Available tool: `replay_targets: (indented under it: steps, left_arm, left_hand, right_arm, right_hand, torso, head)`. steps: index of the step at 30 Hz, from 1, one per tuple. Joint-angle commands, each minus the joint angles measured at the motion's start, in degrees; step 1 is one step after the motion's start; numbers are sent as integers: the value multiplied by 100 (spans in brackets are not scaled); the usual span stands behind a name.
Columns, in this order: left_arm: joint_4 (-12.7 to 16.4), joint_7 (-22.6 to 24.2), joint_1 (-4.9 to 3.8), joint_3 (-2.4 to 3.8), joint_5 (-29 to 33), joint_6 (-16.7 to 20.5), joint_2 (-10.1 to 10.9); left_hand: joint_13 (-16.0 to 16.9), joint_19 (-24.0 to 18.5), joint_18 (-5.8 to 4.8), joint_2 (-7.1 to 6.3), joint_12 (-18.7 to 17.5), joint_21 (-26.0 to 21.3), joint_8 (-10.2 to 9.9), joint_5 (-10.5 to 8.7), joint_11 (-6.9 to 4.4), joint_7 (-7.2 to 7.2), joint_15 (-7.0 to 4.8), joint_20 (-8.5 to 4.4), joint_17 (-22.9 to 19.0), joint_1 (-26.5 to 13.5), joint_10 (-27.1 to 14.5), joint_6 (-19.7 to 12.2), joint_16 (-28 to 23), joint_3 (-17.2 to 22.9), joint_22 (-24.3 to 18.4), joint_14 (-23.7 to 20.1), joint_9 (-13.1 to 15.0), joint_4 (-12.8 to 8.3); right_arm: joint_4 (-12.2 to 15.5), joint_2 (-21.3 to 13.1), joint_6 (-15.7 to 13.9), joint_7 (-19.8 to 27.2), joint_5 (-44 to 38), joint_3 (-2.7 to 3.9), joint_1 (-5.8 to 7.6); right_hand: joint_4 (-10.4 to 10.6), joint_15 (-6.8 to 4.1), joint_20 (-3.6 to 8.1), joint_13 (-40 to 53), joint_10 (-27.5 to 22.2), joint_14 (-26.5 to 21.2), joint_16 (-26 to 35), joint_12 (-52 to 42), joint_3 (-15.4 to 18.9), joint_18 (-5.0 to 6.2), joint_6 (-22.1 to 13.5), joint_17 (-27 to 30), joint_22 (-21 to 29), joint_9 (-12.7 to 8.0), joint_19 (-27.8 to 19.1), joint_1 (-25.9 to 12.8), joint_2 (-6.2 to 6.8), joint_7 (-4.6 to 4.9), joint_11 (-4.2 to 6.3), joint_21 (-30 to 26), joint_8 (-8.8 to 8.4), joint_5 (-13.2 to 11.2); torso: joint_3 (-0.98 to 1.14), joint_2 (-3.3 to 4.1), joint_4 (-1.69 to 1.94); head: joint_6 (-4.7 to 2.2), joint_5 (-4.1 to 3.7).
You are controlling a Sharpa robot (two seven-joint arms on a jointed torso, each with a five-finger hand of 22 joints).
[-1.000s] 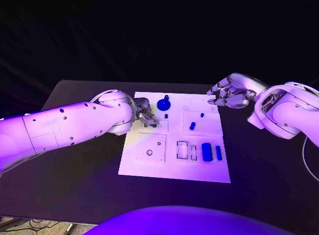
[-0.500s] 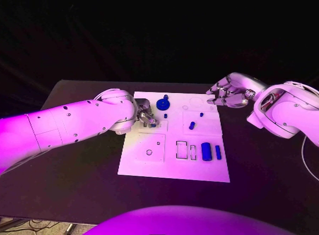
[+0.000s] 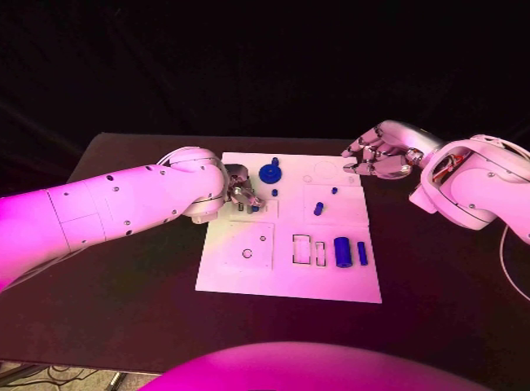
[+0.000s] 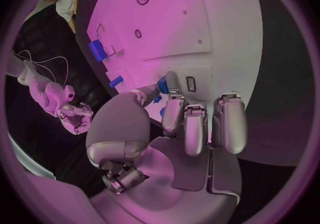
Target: Assemble the parts on the task board
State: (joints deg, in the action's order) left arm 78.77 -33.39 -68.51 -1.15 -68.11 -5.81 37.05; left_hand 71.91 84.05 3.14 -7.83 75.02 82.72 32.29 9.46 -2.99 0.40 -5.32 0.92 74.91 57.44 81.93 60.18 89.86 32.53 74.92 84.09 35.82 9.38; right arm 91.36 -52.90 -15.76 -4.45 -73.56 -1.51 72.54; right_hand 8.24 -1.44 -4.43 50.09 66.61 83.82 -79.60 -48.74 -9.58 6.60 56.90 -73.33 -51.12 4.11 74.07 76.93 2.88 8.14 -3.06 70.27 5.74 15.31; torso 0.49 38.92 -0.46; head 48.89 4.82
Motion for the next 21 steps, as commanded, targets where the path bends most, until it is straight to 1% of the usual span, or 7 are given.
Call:
replay_targets:
  steps: [1,3,7,9,11,16,21]
  left_arm:
    - [-3,-81,24,-18,63,-155,-5]
    - [7,-80,23,-3,64,-126,4]
    - [72,-71,18,93,94,-31,57]
    - [104,-77,-13,151,162,34,91]
    - [130,-80,-74,196,246,125,127]
    - [139,-95,-293,293,633,228,205]
    - [16,-149,-544,337,1014,-22,233]
  left_hand:
    - [12,172,-94,-28,25,24,-11,5,-7,23,-49,-27,1509,-140,47,54,14,-153,767,591,-13,91]
    - [32,177,-97,-110,38,30,-2,-17,-5,26,-46,-25,1509,-348,58,96,14,-484,778,591,-23,259]
    - [43,181,-97,-165,37,30,-14,-31,-14,5,-60,-39,1509,-475,61,110,14,-1042,787,591,-45,465]
    - [19,172,-93,-171,11,12,-23,-138,-22,9,-68,-45,1509,-507,46,98,14,-1327,773,591,-56,589]
    - [-88,152,-82,-128,-88,-27,-30,-235,-15,17,-73,-51,1509,-485,-17,45,14,-1602,740,591,-61,703]
    - [-442,84,-48,-28,-406,-153,-130,-247,61,117,-34,-30,1509,-342,-256,-266,14,-2023,629,591,-97,716]
    - [-970,-74,20,47,-885,-424,-350,-223,216,295,86,64,1509,23,-667,-683,14,-2273,386,591,-206,678]
  right_arm:
    - [-1,5,45,14,-19,0,-3]
    - [-5,6,45,17,-17,0,-3]
    - [-17,11,44,24,-9,0,-3]
    - [-23,13,45,25,-6,0,-4]
    - [-29,17,47,27,-5,0,-4]
    - [-47,30,49,30,0,0,-7]
    - [-67,48,55,31,5,-1,-15]
  right_hand:
    - [26,-1,-7,-4,30,279,30,-12,-5,54,-37,5,5,-5,-34,9,2,6,7,-37,24,34]
    - [26,-1,-7,-4,30,279,30,-12,-5,54,-37,5,5,-5,-34,9,2,6,7,-37,24,34]
    - [33,-1,-7,-14,24,278,36,-4,-4,55,-39,12,13,-6,-37,5,5,7,7,-42,24,44]
    - [33,-1,-7,-14,24,278,36,-4,-4,55,-39,13,13,-6,-37,5,5,7,7,-42,24,44]
    - [33,-1,-7,-14,24,278,36,-4,-4,55,-39,13,13,-6,-37,5,5,7,7,-42,24,44]
    - [36,-1,-7,-23,18,276,42,5,-5,57,-41,20,28,-6,-43,4,7,8,7,-50,24,49]
    - [36,-1,-7,-23,18,276,42,5,-5,57,-41,20,28,-6,-43,4,7,8,7,-50,24,49]
  torso:
    - [0,1,-1]
    - [-3,1,0]
    - [-5,0,-1]
    - [-3,0,-1]
    - [-2,-4,-1]
    - [0,-2,-1]
    - [0,2,-6]
  head:
    - [-7,0]
    - [-12,-2]
    - [-25,-5]
    - [-28,-4]
    - [-35,2]
    - [-65,6]
    - [-90,13]
